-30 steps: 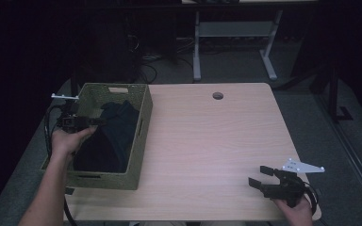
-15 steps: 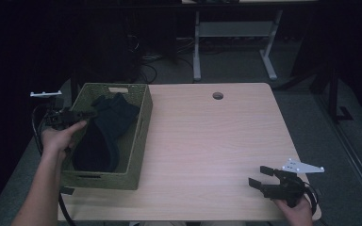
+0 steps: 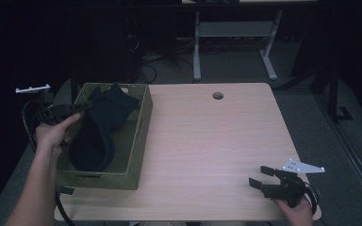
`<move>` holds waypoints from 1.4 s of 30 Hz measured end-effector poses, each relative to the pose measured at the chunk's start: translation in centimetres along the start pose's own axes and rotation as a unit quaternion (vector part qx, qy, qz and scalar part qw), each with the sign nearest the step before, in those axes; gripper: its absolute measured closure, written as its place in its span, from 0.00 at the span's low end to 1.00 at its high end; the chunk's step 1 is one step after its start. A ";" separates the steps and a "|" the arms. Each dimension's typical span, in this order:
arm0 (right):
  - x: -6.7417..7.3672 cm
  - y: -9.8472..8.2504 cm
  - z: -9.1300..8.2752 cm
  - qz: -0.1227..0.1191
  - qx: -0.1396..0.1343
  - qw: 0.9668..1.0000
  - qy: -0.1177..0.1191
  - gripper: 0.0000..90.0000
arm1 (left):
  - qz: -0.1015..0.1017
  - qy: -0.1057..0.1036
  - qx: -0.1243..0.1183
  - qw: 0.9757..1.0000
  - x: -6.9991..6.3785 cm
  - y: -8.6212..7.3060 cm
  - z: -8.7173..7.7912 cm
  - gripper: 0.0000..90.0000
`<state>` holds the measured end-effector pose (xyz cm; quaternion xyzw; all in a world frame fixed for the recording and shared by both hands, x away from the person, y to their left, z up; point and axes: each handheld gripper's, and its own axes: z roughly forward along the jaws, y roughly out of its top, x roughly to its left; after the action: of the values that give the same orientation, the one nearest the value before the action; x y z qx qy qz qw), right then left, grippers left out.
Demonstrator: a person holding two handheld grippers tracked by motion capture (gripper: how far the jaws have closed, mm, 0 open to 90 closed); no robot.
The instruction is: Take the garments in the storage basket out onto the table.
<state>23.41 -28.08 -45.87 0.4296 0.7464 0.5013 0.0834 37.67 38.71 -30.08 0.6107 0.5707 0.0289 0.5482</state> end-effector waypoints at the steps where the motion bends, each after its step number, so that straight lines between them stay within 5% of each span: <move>1: 0.0 0.0 0.0 0.000 0.000 1.000 0.000 0.24 | 0.000 -0.001 -0.003 1.000 -0.1 0.1 -0.1 0.82; 18: -0.1 -0.1 0.1 -0.001 0.001 1.000 -0.001 0.24 | 0.005 -0.042 -0.039 0.998 -2.2 1.5 -1.7 0.82; 42: 0.0 -0.1 0.2 0.001 0.004 1.000 -0.001 0.24 | 0.029 -0.082 -0.050 0.995 -5.5 3.2 -2.0 0.82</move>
<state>23.50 -27.94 -46.06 0.4309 0.7479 0.4982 0.0818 36.59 36.75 -23.82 0.5989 0.5036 0.0234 0.6222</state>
